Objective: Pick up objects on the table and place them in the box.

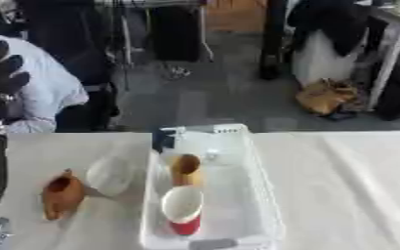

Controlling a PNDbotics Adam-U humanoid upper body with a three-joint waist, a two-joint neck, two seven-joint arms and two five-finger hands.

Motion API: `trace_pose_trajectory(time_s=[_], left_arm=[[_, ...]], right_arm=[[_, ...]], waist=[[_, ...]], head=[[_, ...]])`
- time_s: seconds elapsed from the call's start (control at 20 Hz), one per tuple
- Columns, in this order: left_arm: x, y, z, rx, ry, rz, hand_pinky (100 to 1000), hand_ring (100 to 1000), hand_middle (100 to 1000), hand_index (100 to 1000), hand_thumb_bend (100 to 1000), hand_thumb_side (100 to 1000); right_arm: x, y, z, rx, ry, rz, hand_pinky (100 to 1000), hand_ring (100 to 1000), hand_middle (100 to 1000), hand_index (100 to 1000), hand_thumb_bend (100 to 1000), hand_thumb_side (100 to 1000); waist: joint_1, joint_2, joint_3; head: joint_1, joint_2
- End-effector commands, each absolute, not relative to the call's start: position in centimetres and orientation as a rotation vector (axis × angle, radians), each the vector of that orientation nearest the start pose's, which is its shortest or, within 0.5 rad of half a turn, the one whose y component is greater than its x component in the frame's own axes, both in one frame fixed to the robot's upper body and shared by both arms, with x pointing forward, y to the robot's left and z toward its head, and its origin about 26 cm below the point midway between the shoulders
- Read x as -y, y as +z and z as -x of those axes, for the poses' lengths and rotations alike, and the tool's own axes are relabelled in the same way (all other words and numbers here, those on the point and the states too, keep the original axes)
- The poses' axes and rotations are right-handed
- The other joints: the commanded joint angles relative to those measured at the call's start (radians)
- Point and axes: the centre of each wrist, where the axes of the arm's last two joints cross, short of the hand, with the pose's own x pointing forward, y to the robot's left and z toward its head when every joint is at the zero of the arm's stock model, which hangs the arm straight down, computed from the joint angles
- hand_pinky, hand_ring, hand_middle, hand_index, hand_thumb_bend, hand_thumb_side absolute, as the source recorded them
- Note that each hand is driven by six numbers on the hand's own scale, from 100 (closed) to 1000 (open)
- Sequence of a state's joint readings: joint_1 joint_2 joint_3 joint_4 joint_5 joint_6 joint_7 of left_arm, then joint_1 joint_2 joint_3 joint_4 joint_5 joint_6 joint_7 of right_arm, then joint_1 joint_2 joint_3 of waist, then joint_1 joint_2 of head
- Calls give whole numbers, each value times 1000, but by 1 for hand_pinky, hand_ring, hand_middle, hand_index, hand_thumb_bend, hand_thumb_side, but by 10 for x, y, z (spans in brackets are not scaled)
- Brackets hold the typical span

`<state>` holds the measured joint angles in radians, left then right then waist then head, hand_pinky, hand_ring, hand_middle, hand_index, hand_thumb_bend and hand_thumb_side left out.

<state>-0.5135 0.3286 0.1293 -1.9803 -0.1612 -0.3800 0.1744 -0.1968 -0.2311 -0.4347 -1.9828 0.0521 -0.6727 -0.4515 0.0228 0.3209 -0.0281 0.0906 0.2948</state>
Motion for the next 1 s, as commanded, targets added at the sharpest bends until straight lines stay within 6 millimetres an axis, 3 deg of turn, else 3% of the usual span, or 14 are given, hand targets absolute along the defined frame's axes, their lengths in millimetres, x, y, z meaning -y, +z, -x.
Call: trace_pose_trajectory(time_s=[0.05, 0.35, 0.5, 0.7, 1.0], left_arm=[[-270, 278, -309, -3264, 254, 487, 915, 925, 918, 979, 100, 1000], [-275, 281, -309, -3240, 265, 568, 919, 935, 963, 1000, 100, 1000], [-287, 289, -306, -3159, 381, 850, 929, 982, 1000, 1000, 100, 994], [-296, 304, -301, -2927, 798, 1395, 1000, 1000, 1000, 1000, 100, 969], [-300, 313, -304, -2635, 1471, 1755, 1000, 1000, 1000, 1000, 100, 931]], right_arm=[[366, 190, -268, -3107, 497, -791, 797, 872, 766, 845, 100, 1000], [367, 190, -267, -3105, 497, -795, 797, 871, 766, 845, 100, 1000], [368, 190, -267, -3105, 491, -805, 797, 872, 766, 845, 100, 1000], [369, 190, -266, -3111, 481, -822, 798, 872, 766, 845, 100, 1000], [370, 191, -266, -3122, 461, -840, 798, 873, 765, 843, 100, 1000]], waist=[[0, -20, 0], [1, -20, 0], [5, -23, 4], [18, -30, 8], [39, -45, 11]], head=[[2, -1], [-8, 3], [-16, 9], [-19, 17], [-9, 22]])
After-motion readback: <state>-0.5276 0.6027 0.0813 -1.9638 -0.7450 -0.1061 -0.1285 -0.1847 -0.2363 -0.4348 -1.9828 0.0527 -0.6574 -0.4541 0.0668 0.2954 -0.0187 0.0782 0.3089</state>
